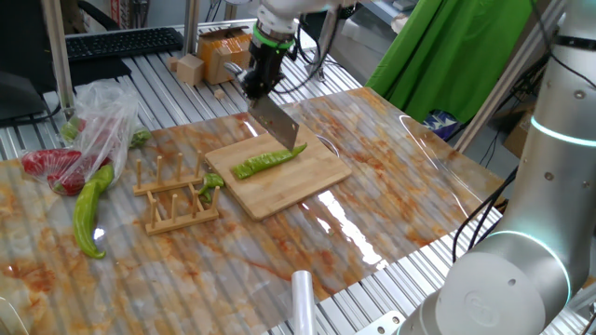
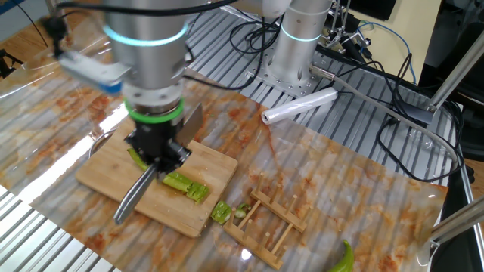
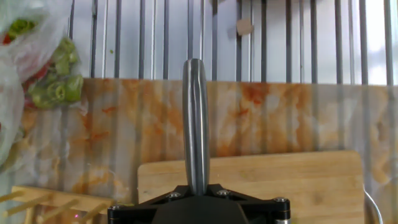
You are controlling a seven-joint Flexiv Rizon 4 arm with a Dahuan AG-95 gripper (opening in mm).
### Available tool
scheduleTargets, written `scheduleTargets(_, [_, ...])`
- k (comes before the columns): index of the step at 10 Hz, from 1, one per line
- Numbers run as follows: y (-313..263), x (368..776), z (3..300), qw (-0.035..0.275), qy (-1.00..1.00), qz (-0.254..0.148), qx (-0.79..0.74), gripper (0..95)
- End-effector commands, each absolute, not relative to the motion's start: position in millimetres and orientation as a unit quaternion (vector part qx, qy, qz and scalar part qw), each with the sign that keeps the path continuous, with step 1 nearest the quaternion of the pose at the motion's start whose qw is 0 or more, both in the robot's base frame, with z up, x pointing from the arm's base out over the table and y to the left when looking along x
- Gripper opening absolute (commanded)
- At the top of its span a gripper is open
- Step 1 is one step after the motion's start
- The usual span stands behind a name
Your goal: Chop the chili peppers
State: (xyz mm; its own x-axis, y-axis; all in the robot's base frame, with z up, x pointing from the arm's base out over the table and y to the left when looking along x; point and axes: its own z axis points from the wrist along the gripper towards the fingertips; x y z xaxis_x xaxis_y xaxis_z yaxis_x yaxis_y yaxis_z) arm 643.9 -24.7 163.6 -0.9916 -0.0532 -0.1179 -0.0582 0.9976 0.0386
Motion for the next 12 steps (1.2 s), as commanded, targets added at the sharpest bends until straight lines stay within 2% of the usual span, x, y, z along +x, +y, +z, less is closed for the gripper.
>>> scheduleTargets(1, [-24.7, 640.8, 151.5, 0.063, 0.998, 0.017, -0.026, 0.0])
scheduleTargets(7, [-27.4, 622.5, 116.2, 0.077, 0.997, 0.017, -0.025, 0.0])
scheduleTargets(12, [-31.5, 615.5, 89.9, 0.077, 0.996, 0.022, -0.027, 0.0])
